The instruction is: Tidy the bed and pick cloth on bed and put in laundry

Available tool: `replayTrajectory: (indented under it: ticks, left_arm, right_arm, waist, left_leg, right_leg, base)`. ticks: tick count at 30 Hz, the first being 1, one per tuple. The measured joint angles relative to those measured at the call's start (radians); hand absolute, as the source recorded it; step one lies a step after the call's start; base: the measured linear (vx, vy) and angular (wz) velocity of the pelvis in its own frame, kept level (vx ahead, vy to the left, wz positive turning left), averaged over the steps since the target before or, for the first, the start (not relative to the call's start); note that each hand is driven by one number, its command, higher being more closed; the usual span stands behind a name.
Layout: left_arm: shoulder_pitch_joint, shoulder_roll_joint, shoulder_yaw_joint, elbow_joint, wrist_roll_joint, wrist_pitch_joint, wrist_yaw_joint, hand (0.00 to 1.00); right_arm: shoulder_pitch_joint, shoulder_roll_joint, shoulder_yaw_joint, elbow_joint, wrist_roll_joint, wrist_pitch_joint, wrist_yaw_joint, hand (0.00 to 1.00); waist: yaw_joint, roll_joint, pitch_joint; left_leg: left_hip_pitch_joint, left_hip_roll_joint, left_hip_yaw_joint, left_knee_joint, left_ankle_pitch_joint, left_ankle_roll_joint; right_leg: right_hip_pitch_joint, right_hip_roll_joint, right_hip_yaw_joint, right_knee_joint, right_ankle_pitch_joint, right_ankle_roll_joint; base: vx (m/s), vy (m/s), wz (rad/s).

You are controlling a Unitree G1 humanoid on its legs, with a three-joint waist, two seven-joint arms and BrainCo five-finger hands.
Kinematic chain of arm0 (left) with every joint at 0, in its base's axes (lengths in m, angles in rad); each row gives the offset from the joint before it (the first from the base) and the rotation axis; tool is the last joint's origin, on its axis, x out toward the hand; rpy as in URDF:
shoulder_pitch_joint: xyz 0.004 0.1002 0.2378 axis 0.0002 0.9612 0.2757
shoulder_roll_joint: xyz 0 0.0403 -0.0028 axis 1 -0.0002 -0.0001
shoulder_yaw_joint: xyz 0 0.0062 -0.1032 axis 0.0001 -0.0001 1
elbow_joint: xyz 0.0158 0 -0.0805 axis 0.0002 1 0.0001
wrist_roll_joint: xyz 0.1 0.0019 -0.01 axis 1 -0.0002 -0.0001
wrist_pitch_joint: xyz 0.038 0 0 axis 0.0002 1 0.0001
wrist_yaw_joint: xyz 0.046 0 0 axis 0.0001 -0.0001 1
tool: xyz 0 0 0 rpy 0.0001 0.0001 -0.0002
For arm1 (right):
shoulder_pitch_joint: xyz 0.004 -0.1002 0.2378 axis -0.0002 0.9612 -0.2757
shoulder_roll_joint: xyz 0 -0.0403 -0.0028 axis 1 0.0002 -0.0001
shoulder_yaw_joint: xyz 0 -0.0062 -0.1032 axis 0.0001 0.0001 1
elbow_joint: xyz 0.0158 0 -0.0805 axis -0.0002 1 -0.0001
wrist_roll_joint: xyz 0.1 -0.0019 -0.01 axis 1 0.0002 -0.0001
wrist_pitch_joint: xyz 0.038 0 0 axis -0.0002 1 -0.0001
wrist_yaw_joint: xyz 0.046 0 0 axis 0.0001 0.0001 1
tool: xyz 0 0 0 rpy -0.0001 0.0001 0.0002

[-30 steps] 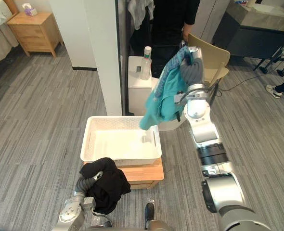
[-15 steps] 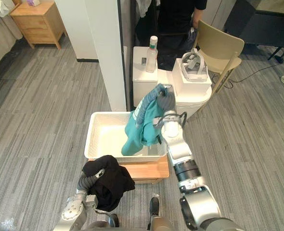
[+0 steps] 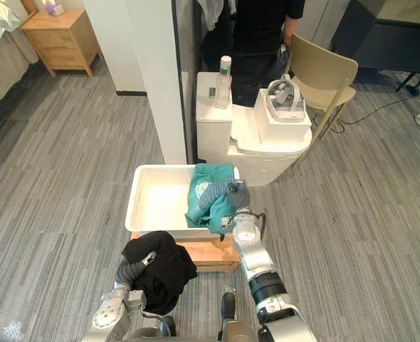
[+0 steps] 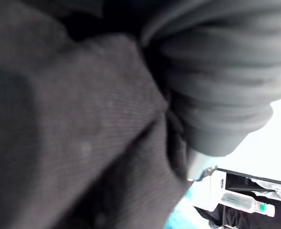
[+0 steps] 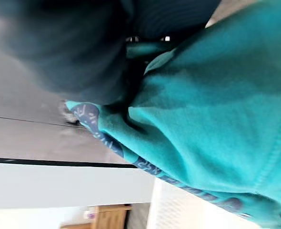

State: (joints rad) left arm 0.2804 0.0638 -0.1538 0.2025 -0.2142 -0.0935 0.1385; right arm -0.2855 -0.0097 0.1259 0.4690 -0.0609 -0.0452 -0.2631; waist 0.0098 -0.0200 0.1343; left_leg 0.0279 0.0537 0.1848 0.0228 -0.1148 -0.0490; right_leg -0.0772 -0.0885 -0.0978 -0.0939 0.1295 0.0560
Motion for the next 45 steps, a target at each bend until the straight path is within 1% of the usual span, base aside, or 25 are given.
replayTrajectory:
  ticks: [3, 5, 8, 9, 12, 18, 25, 28, 31, 34, 35, 36, 38, 39, 42, 45]
  left_arm:
    - [-0.006, 0.002, 0.007, -0.02, 0.009, 0.0, 0.003, 1.0]
    - [-0.014, 0.002, 0.007, -0.022, 0.01, 0.0, 0.015, 1.0]
    - [-0.027, 0.002, 0.007, -0.022, 0.011, 0.0, 0.022, 1.0]
    - [-0.032, -0.004, 0.007, -0.022, 0.011, -0.001, 0.022, 1.0]
    - [-0.031, -0.006, 0.007, -0.022, 0.011, -0.001, 0.023, 1.0]
    - [-0.037, -0.014, 0.007, -0.022, 0.01, -0.002, 0.023, 1.0]
    - [-0.058, -0.016, 0.007, -0.029, 0.009, -0.002, 0.023, 1.0]
    - [-0.066, -0.018, 0.007, -0.042, 0.009, -0.002, 0.023, 1.0]
    - [-0.066, -0.017, 0.008, -0.086, 0.009, -0.002, 0.027, 1.0]
    - [-0.07, -0.016, 0.019, -0.153, 0.009, -0.004, 0.037, 1.0]
    - [-0.075, -0.016, 0.033, -0.171, 0.009, -0.006, 0.039, 1.0]
    - [-0.083, -0.017, 0.043, -0.183, 0.009, -0.006, 0.043, 1.0]
    - [-0.091, -0.017, 0.049, -0.184, 0.009, -0.007, 0.043, 1.0]
    - [-0.096, -0.017, 0.057, -0.185, 0.009, -0.007, 0.043, 1.0]
    - [-0.095, -0.016, 0.057, -0.185, 0.009, -0.007, 0.044, 1.0]
    - [-0.095, -0.015, 0.057, -0.185, 0.009, -0.007, 0.043, 1.0]
  right_arm:
    - [0.031, 0.022, 0.0, 0.001, -0.005, 0.008, 0.008, 0.0]
    - [0.045, 0.041, 0.0, 0.002, -0.029, 0.01, 0.016, 0.0]
    - [0.051, 0.051, 0.001, 0.004, -0.042, 0.012, 0.022, 0.0]
    - [0.051, 0.065, 0.001, 0.008, -0.042, 0.014, 0.023, 0.0]
    - [0.051, 0.07, 0.002, 0.031, -0.042, 0.018, 0.023, 0.0]
    - [0.047, 0.07, 0.006, 0.029, -0.042, 0.018, 0.023, 0.0]
    - [0.019, 0.068, 0.049, 0.017, -0.043, 0.019, 0.022, 0.0]
    - [-0.016, 0.065, 0.051, -0.002, -0.079, 0.024, 0.021, 0.0]
    - [-0.031, 0.034, 0.048, -0.054, -0.131, 0.029, 0.018, 0.0]
    - [-0.026, -0.002, 0.032, -0.089, -0.172, 0.036, 0.013, 0.0]
    - [-0.017, -0.013, 0.009, -0.102, -0.2, 0.039, 0.013, 0.0]
    - [0.001, -0.017, -0.035, -0.109, -0.203, 0.043, 0.011, 0.0]
    - [0.024, -0.025, -0.061, -0.118, -0.207, 0.051, 0.008, 0.0]
    - [0.063, -0.044, -0.09, -0.129, -0.224, 0.061, 0.0, 0.0]
    - [0.094, -0.051, -0.126, -0.134, -0.238, 0.069, -0.013, 0.0]
    - [0.103, -0.056, -0.161, -0.135, -0.244, 0.077, -0.025, 0.0]
  waist:
    - [-0.003, -0.003, 0.002]
    - [-0.005, -0.005, 0.003]
    - [-0.003, -0.014, 0.008]
    - [-0.001, -0.022, 0.013]
    - [0.005, -0.03, 0.018]
    - [0.01, -0.037, 0.034]
    - [0.01, -0.038, 0.051]
    - [0.011, -0.04, 0.057]
    - [0.012, -0.04, 0.057]
    - [0.01, -0.041, 0.057]
    - [0.007, -0.041, 0.057]
    - [0.005, -0.041, 0.057]
    - [0.005, -0.041, 0.057]
    - [0.003, -0.041, 0.057]
    - [0.002, -0.041, 0.057]
    - [-0.01, -0.042, 0.057]
  left_leg:
    - [0.016, -0.002, 0.002, -0.027, 0.016, 0.004]
    - [0.031, -0.003, 0.001, -0.042, 0.023, 0.002]
    - [0.042, -0.005, 0.001, -0.056, 0.03, 0.002]
    - [0.042, -0.006, 0.0, -0.056, 0.033, 0.003]
    - [0.039, -0.006, 0.0, -0.057, 0.029, -0.001]
    - [0.037, -0.005, 0.0, -0.055, 0.024, -0.007]
    - [0.036, -0.003, 0.011, -0.045, 0.015, -0.005]
    - [0.034, -0.001, 0.016, -0.035, 0.011, -0.002]
    - [0.034, -0.001, 0.022, -0.03, 0.009, -0.005]
    - [0.033, -0.001, 0.031, -0.019, 0.005, -0.01]
    - [0.033, -0.001, 0.033, -0.018, 0.005, -0.01]
    - [0.033, 0.0, 0.034, -0.017, 0.004, -0.011]
    - [0.033, 0.0, 0.034, -0.017, 0.004, -0.011]
    - [0.033, 0.0, 0.036, -0.016, 0.003, -0.011]
    - [0.034, 0.0, 0.042, -0.013, -0.001, -0.009]
    - [0.034, 0.003, 0.054, -0.001, -0.01, -0.004]
  right_leg:
    - [0.003, 0.0, -0.002, 0.0, 0.0, 0.001]
    - [0.012, 0.0, -0.007, -0.001, -0.003, 0.005]
    - [0.016, -0.001, -0.008, -0.001, -0.004, 0.005]
    - [0.015, -0.002, -0.008, -0.001, -0.004, 0.005]
    - [0.015, -0.002, -0.007, -0.001, -0.004, 0.005]
    - [0.014, -0.002, -0.004, -0.001, -0.004, 0.005]
    - [0.014, 0.0, 0.006, -0.001, -0.004, 0.005]
    - [0.014, 0.002, 0.01, -0.001, -0.004, 0.005]
    - [0.013, 0.003, 0.017, -0.001, -0.003, 0.005]
    - [0.013, 0.002, 0.03, -0.001, -0.003, 0.005]
    - [0.013, 0.002, 0.031, -0.001, -0.003, 0.005]
    - [0.013, 0.003, 0.032, -0.001, -0.003, 0.005]
    - [0.013, 0.003, 0.032, -0.001, -0.003, 0.005]
    - [0.013, 0.003, 0.035, -0.001, -0.003, 0.005]
    - [0.014, 0.003, 0.042, -0.001, -0.003, 0.004]
    - [0.014, 0.006, 0.054, -0.001, -0.001, 0.003]
  base:
    - [0.0, 0.0, 0.0]
    - [0.0, 0.0, 0.0]
    - [0.0, 0.0, 0.0]
    - [0.0, 0.0, 0.0]
    - [0.0, 0.0, 0.0]
    - [0.0, 0.0, 0.0]
    - [-0.01, -0.008, -0.03]
    - [-0.01, -0.011, -0.05]
    - [0.0, -0.004, -0.03]
    - [0.0, 0.001, -0.04]
    - [0.0, 0.0, 0.0]
    - [0.0, 0.0, 0.0]
    - [0.0, 0.0, 0.0]
    - [-0.02, -0.013, -0.03]
    - [-0.03, -0.015, -0.07]
    - [-0.04, -0.017, -0.1]
